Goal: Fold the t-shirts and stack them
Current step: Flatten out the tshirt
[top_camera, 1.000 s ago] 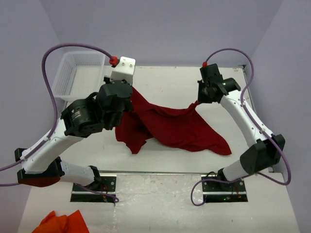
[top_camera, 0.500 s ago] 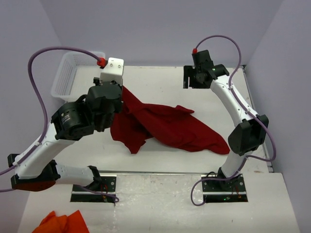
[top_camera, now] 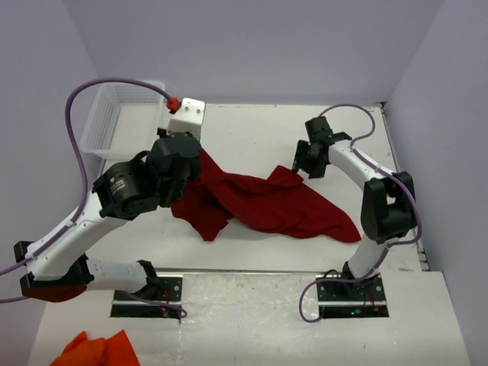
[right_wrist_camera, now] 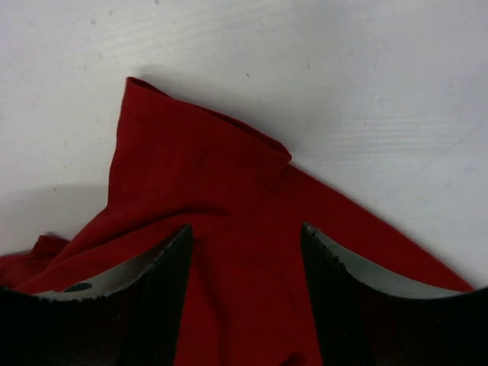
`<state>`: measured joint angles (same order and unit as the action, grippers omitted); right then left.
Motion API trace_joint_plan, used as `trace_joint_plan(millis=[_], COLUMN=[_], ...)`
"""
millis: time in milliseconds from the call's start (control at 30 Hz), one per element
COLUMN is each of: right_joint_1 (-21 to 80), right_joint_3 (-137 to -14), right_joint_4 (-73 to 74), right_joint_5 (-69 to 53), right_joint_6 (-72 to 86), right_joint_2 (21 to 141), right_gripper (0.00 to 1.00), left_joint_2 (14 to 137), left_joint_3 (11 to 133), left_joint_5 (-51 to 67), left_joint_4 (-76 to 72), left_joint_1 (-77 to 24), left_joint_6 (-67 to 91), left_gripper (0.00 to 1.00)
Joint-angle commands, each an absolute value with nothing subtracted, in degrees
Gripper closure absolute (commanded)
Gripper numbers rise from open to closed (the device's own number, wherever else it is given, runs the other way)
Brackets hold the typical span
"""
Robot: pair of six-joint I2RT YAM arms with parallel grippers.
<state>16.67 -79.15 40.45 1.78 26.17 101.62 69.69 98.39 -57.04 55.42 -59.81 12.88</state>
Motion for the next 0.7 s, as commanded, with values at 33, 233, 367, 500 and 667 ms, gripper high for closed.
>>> trace_joint_plan(millis=[33, 233, 367, 500, 667], right_joint_1=[14.86, 9.41, 8.79, 8.00, 7.12], right_joint_3=[-71.05, -58.20, -58.27, -58.54, -56.44], right_joint_4=[27.28, 10.03, 8.00, 6.95, 5.63], right_joint_5=[-2.64, -13.36, -14.85, -14.76, -13.72], right_joint_6=[41.38, 53.96, 55.90, 56.51, 58.35], right_joint_2=[94.05, 89.47, 92.45, 95.70, 98.44], right_gripper=[0.41, 0.49, 0.51, 0.53, 0.54], left_joint_2=[68.29, 67.85, 67.85, 67.68, 67.32], left_joint_3=[97.65, 97.65, 97.56, 97.65, 97.91], left_joint_5=[-56.34, -55.90, -55.81, -55.63, -55.72], left_joint_4=[52.38, 52.65, 52.91, 53.09, 53.17], left_joint_1=[-59.41, -59.33, -59.33, -59.33, -59.24], left_joint_6=[12.66, 12.74, 12.66, 12.66, 12.57], left_gripper=[1.00, 1.00, 1.00, 1.00, 1.00])
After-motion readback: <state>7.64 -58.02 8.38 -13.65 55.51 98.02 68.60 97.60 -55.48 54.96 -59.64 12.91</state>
